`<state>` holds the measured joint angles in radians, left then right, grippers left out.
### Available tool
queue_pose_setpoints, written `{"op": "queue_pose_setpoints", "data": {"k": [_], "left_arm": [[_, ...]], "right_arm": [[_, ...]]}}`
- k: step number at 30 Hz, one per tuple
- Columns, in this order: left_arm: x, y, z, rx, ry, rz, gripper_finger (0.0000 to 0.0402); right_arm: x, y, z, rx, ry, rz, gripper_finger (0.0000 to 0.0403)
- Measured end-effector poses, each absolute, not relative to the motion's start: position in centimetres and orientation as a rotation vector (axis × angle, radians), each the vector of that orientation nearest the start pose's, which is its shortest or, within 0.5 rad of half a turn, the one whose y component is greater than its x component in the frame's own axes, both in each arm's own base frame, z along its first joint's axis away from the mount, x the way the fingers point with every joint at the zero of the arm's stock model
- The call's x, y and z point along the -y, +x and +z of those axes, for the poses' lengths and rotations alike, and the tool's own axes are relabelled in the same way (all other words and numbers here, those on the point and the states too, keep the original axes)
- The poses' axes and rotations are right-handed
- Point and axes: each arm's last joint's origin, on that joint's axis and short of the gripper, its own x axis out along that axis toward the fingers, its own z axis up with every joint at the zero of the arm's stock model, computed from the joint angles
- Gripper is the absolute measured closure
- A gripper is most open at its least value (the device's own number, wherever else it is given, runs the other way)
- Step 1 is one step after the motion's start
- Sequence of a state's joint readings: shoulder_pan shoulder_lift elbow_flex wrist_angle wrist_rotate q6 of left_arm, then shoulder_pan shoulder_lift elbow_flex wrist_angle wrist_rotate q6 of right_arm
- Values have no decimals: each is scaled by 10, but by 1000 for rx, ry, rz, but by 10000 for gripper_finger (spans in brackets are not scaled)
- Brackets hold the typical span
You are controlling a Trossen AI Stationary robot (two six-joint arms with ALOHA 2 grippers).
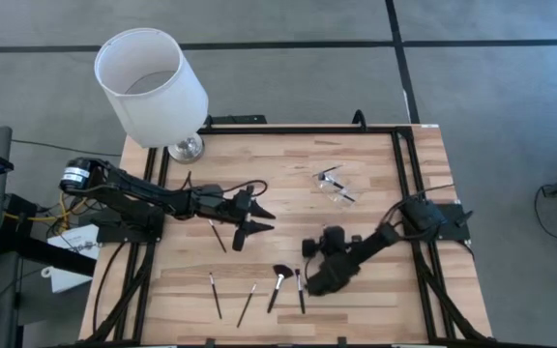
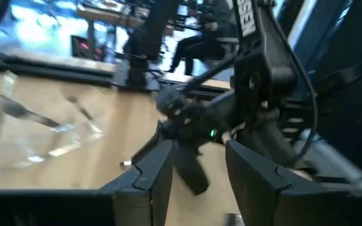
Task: Put items in baskets/containers
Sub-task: Put the eyeshadow brush into the transparent organizer
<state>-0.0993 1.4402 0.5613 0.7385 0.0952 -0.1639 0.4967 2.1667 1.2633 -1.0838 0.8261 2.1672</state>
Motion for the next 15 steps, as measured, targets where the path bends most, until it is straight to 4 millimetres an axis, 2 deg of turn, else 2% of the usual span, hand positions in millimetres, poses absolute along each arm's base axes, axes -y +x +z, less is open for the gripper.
{"op": "queue_pose_setpoints", "data": {"k": [3,7,10,13,15], "left_arm": [[32,287,187,-221,-251,-201,274],[32,296,148,-362,-329,-151,292],[29,301,121,-423,-320,-92,299],[22,303,105,-463,-291,-57,302],[19,304,102,-467,-291,-45,303]], "right_arm": [[-141,304,96,-544,484,-1327,400],[-142,308,100,-544,454,-1275,400],[-145,310,99,-563,442,-1236,400],[-146,315,98,-569,436,-1197,400],[-147,317,100,-565,437,-1175,400]]}}
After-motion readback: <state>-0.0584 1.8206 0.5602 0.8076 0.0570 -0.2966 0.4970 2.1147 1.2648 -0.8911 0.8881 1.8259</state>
